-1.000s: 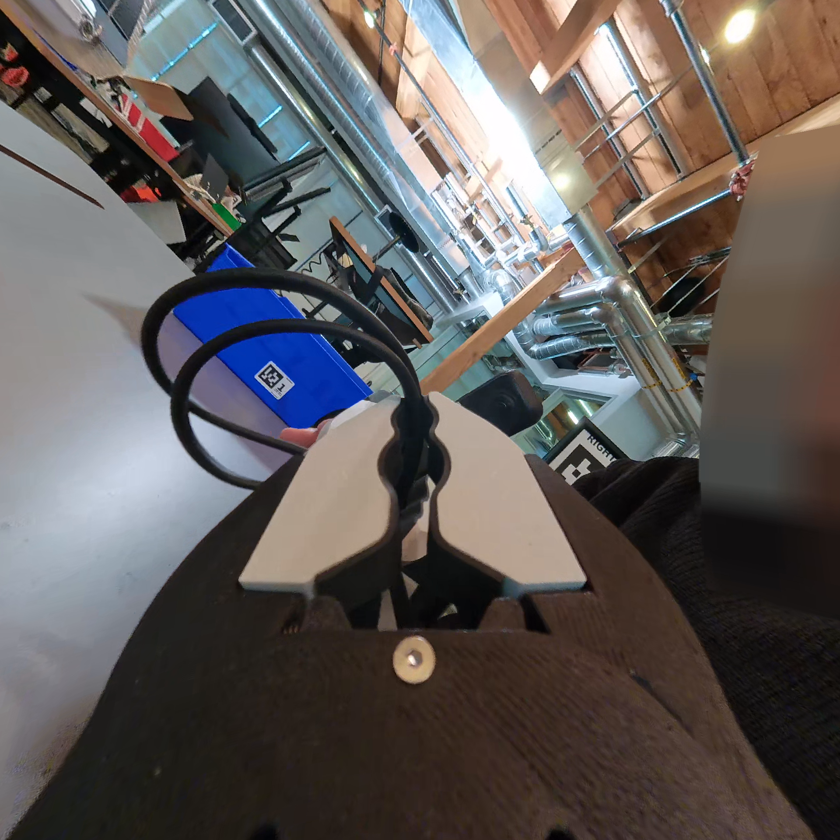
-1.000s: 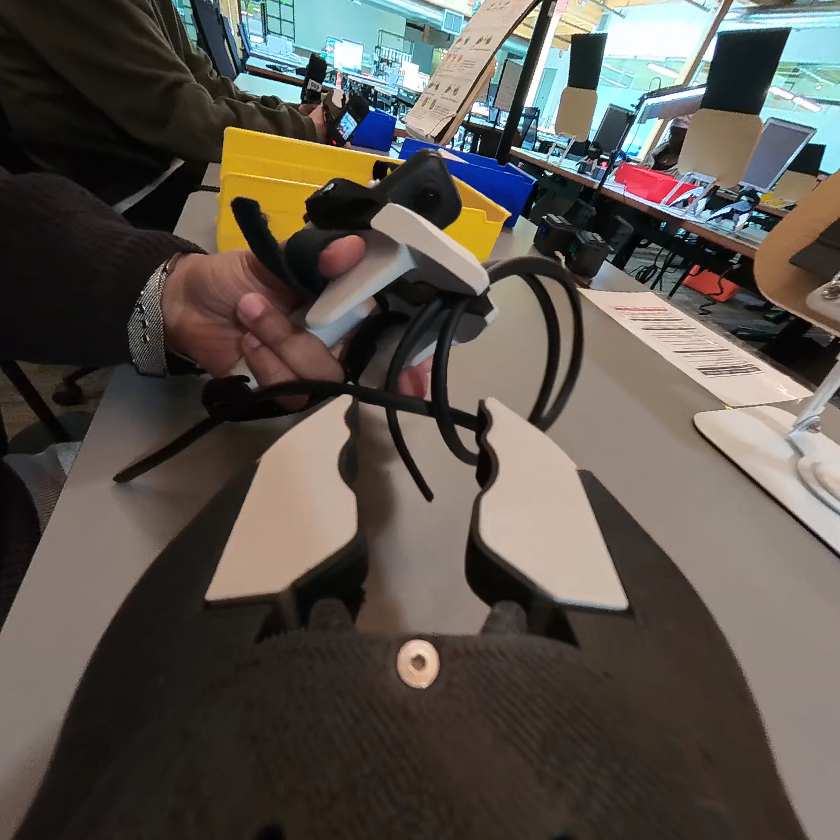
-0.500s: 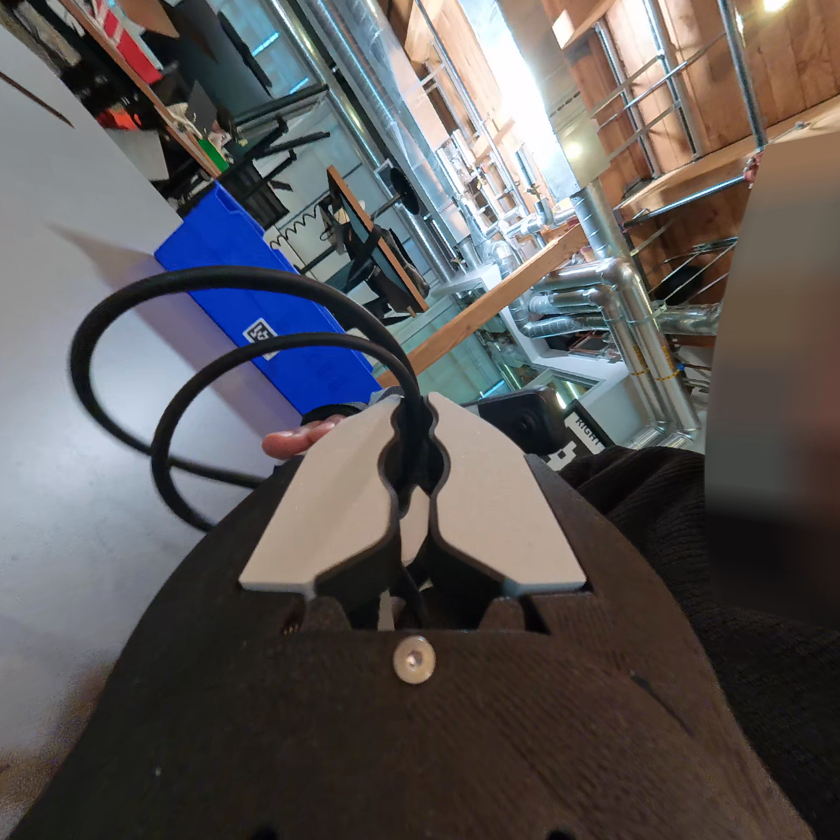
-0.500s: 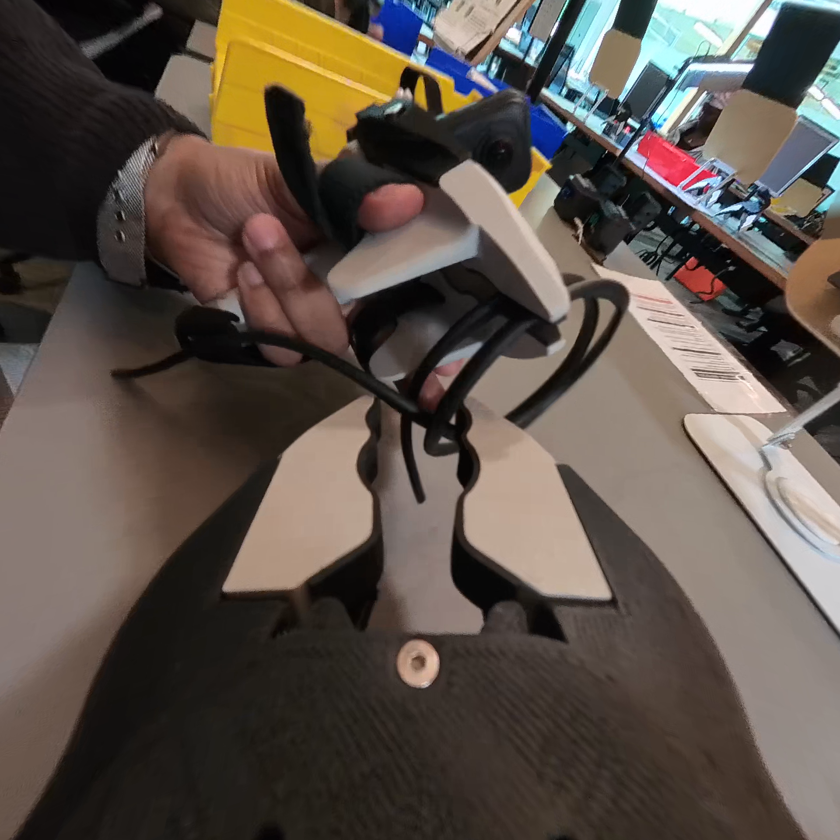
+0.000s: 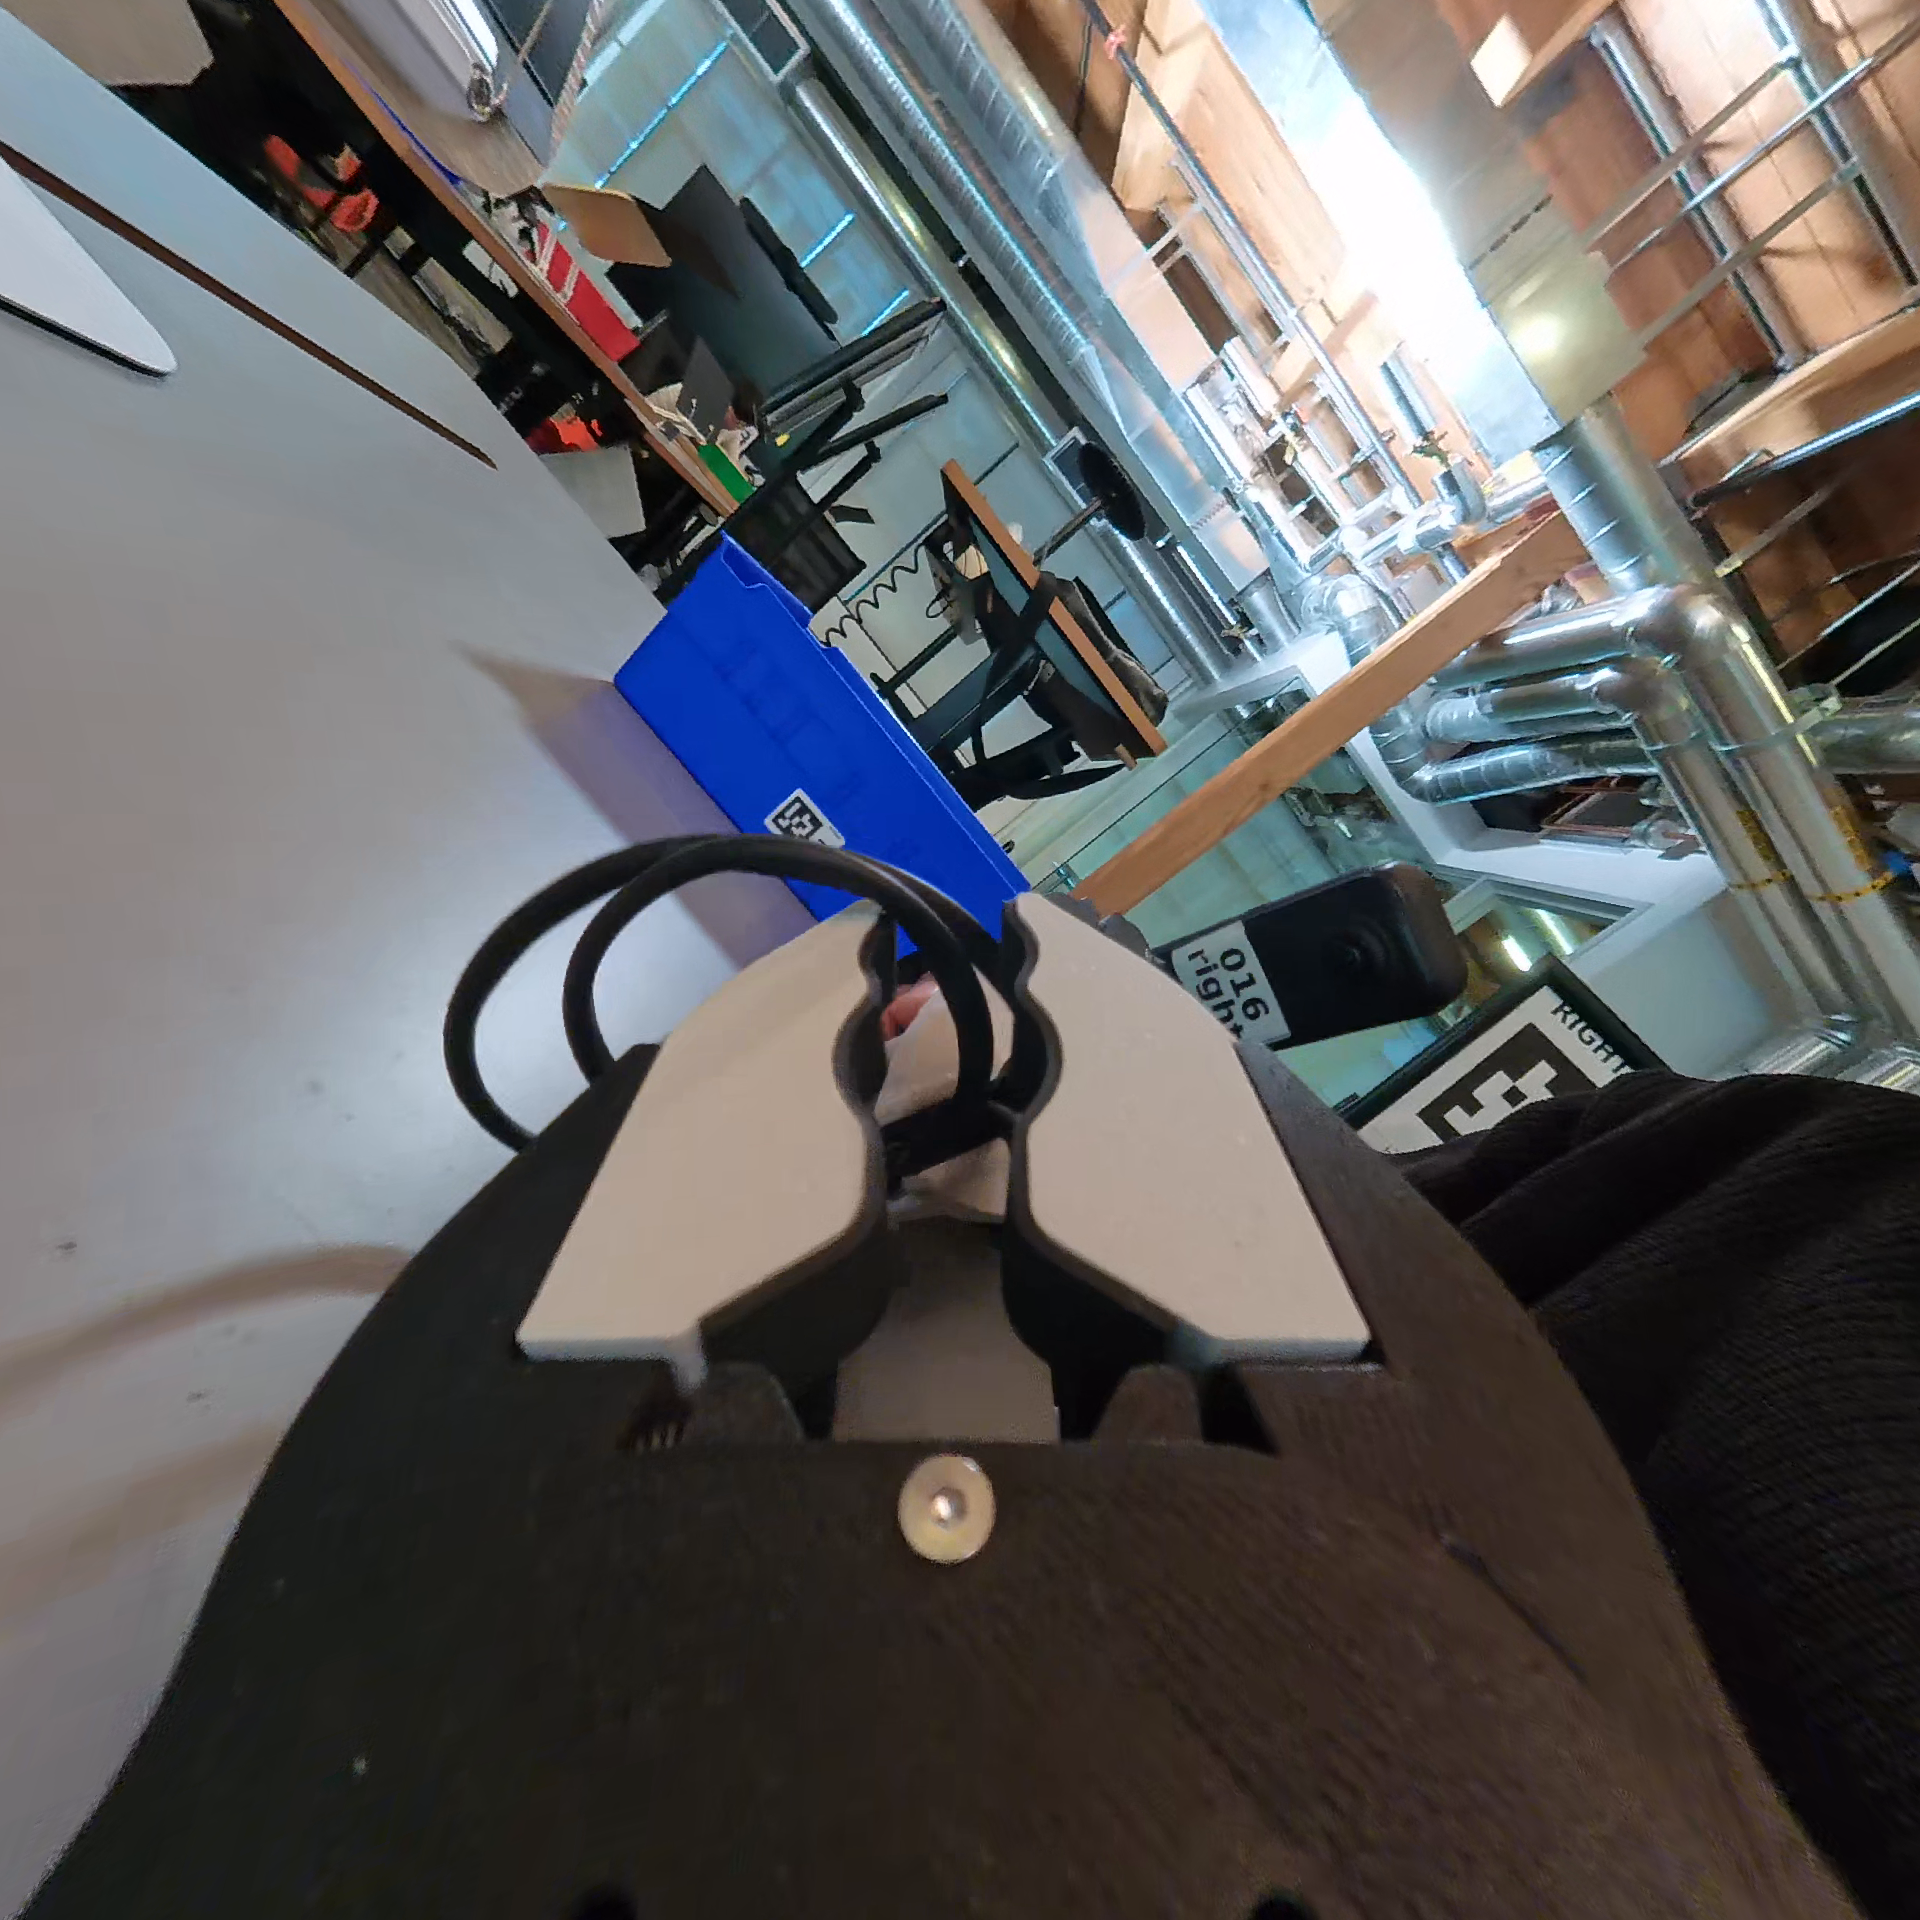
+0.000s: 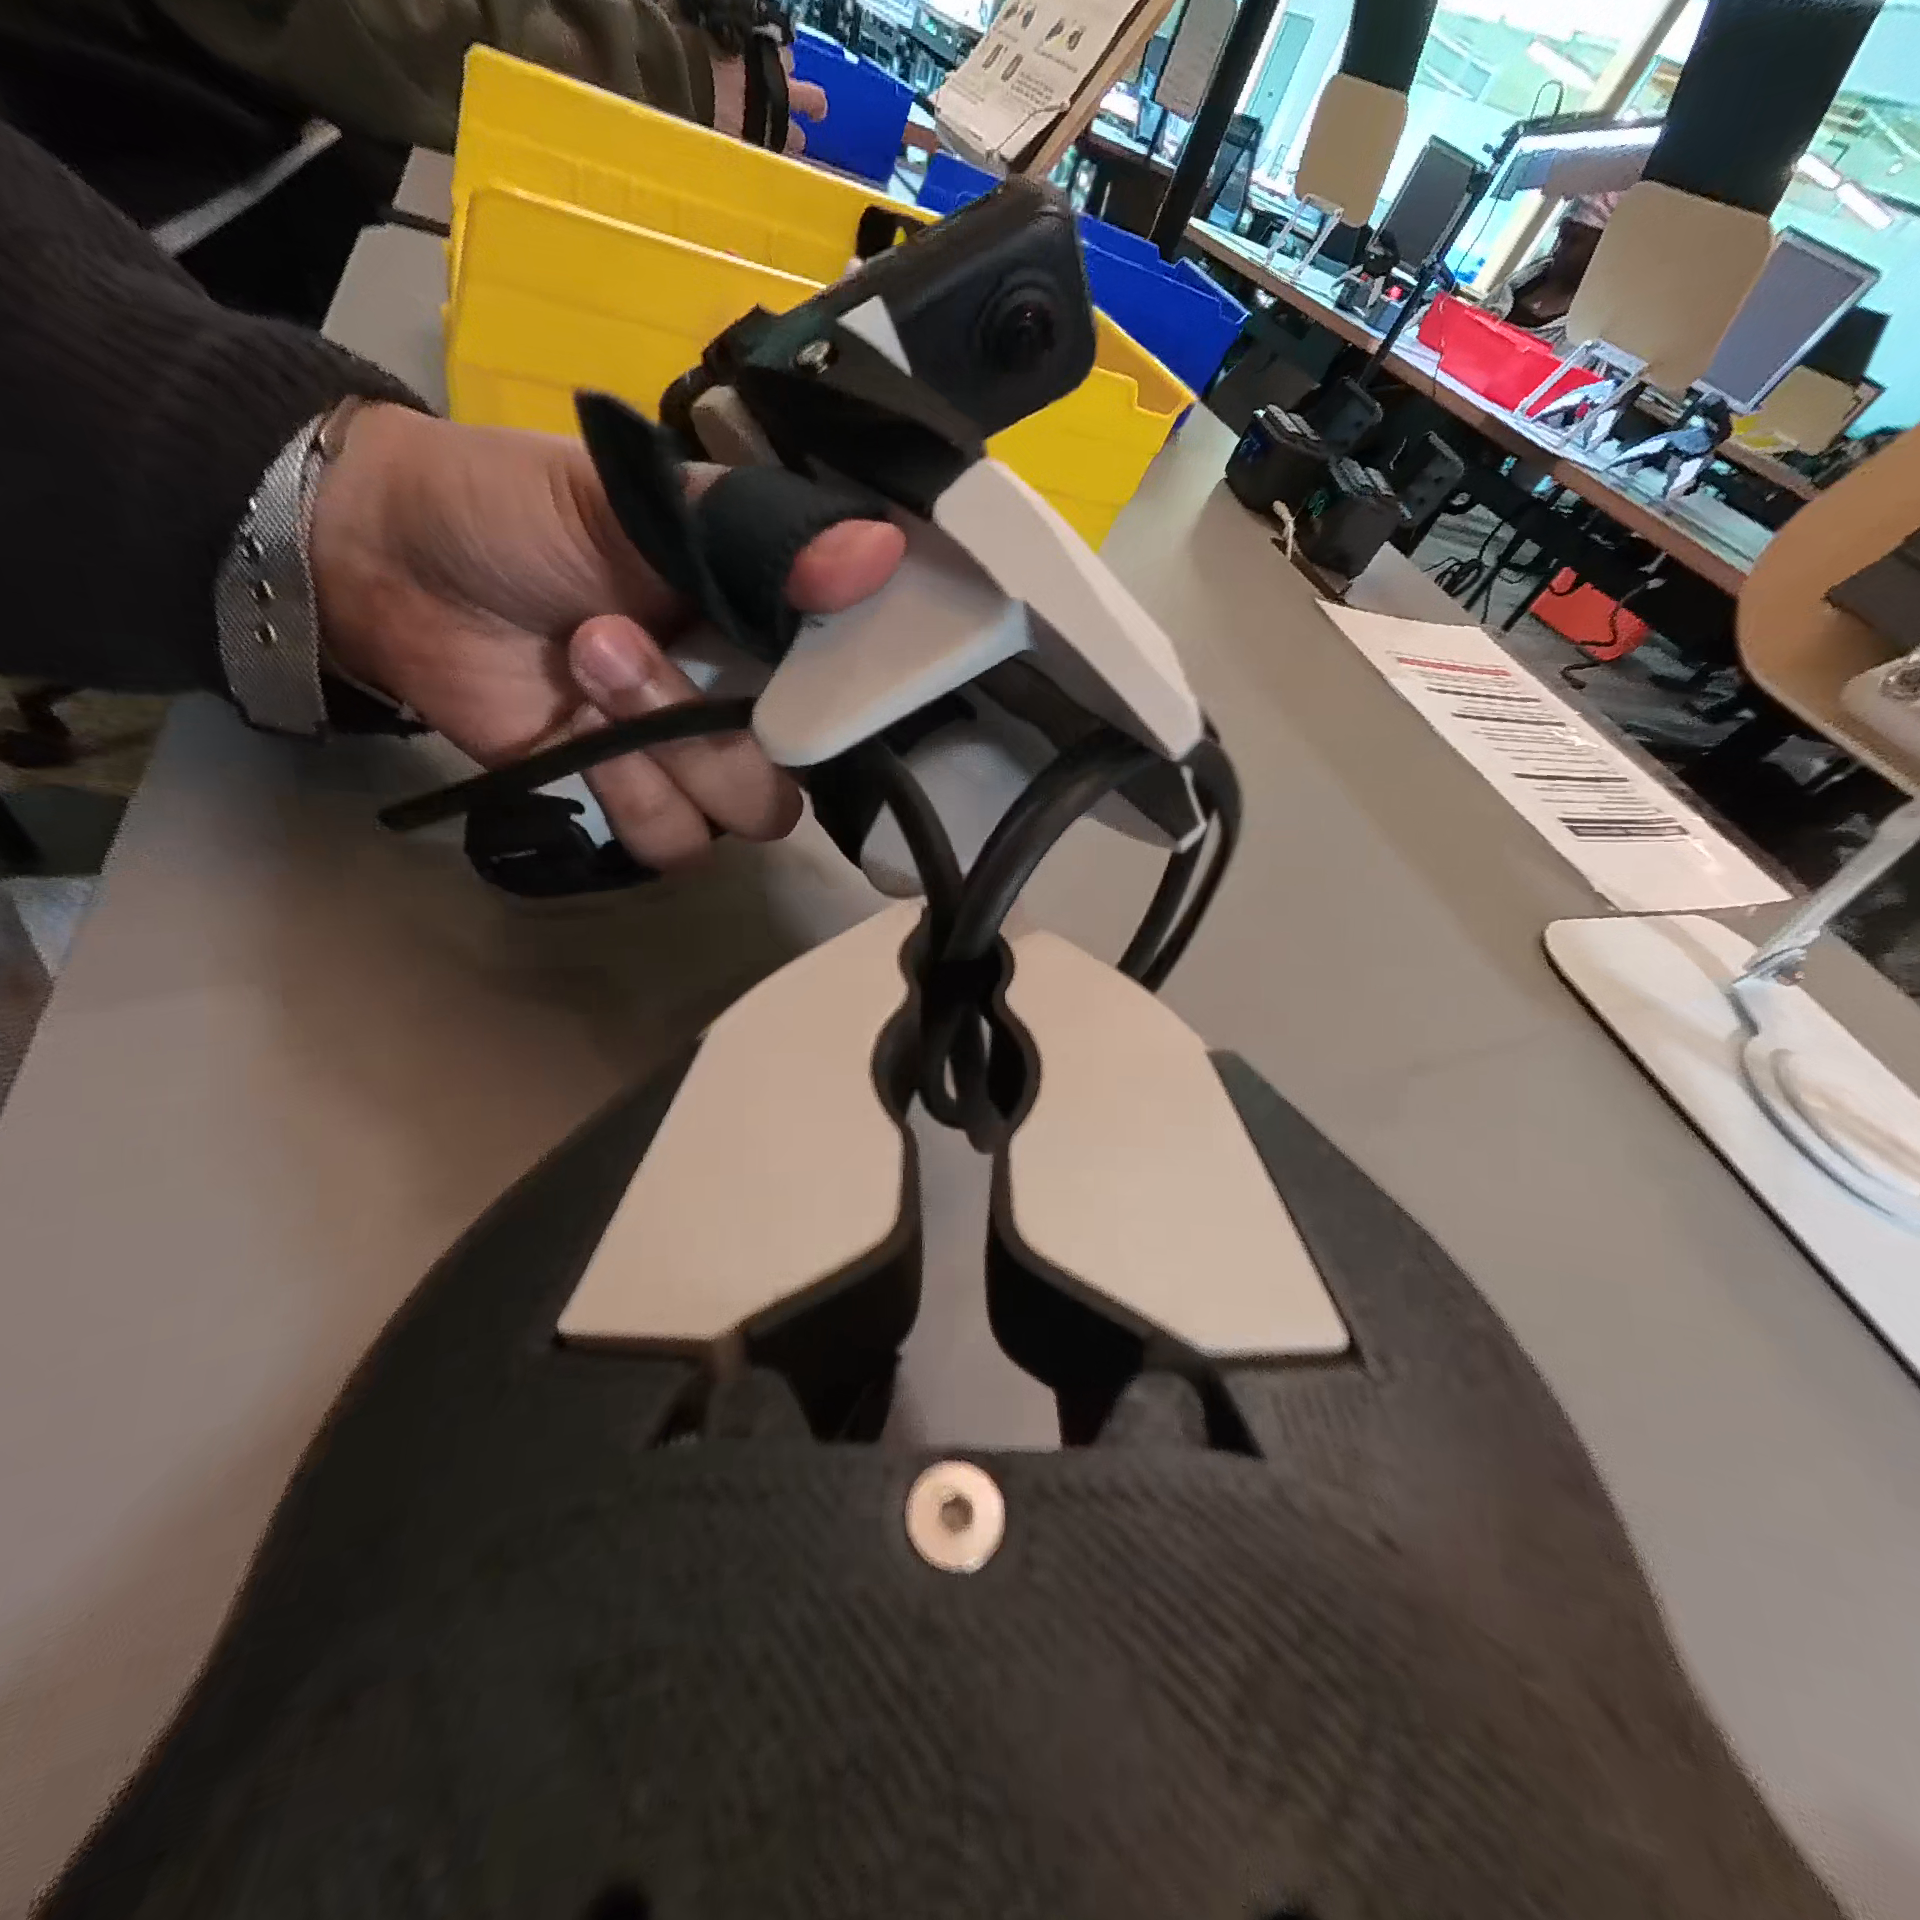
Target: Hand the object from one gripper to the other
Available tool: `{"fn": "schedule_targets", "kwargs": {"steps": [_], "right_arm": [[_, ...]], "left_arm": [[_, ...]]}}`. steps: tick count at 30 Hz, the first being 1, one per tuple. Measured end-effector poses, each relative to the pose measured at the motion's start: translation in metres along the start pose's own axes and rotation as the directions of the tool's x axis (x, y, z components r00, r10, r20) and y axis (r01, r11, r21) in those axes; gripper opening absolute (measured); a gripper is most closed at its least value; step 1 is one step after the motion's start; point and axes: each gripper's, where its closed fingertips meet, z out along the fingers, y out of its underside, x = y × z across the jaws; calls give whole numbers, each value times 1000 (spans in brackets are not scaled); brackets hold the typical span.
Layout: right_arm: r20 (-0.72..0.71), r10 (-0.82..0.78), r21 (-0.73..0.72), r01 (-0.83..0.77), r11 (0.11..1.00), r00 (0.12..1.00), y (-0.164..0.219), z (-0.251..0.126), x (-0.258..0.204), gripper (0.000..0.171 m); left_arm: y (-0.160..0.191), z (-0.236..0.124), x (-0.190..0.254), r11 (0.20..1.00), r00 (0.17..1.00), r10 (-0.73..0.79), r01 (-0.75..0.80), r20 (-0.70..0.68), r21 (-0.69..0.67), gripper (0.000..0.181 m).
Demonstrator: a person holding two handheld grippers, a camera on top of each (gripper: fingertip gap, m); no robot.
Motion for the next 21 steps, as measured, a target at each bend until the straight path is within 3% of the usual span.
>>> {"fn": "schedule_targets", "kwargs": {"steps": [5,9,13,16,19,21], "right_arm": [[-9,172,69,-171,983,985,-9,-8,16,6],[12,371,156,-369,916,928,-15,-18,36,7],[80,582,256,-581,773,809,-18,-30,58,7],[185,709,326,-723,609,680,-20,-41,73,6],[322,780,345,-833,432,537,-23,-50,82,6],[368,793,338,-865,372,485,-22,-53,85,6]], "left_arm": [[-11,-6,-13,999,995,33,-37,98,37,68],[-26,-13,-13,991,989,72,-86,128,103,89],[-36,-18,-8,976,982,126,-148,141,158,84],[-40,-20,0,962,974,185,-207,131,177,73],[-37,-18,-1,966,975,179,-199,128,163,76],[-38,-18,-1,962,971,195,-217,142,166,78]]}}
